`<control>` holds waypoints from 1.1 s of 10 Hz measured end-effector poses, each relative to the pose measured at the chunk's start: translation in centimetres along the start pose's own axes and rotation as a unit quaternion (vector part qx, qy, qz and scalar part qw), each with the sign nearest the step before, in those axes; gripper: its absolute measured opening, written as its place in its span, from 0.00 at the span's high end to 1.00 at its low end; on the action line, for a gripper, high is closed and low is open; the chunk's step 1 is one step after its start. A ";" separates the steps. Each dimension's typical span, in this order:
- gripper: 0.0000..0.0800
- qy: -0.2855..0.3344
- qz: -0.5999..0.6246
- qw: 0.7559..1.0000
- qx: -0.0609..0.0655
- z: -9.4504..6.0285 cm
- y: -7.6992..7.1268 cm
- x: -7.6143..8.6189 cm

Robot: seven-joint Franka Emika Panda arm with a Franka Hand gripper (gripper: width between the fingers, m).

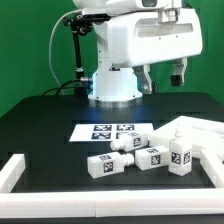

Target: Assemble one leg

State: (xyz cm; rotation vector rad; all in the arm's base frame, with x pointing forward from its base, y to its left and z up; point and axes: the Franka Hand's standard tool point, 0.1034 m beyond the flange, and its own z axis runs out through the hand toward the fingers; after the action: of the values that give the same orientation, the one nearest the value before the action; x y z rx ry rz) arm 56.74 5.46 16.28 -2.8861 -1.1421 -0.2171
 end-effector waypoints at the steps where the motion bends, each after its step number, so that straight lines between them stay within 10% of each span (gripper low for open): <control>1: 0.19 0.000 0.000 1.000 0.000 0.0 0.0 0.0; 7: 0.19 -0.001 0.003 1.000 0.001 0.2 -0.1 0.0; 11: 0.19 0.016 0.002 1.000 -0.007 4.9 -2.5 0.7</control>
Offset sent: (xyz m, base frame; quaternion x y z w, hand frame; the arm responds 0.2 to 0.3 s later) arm 0.0000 0.0000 0.0000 0.0000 0.0000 0.0000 1.0000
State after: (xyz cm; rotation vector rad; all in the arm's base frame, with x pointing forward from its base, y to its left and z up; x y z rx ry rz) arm 56.08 8.14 11.47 -2.8860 -1.1344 -0.2699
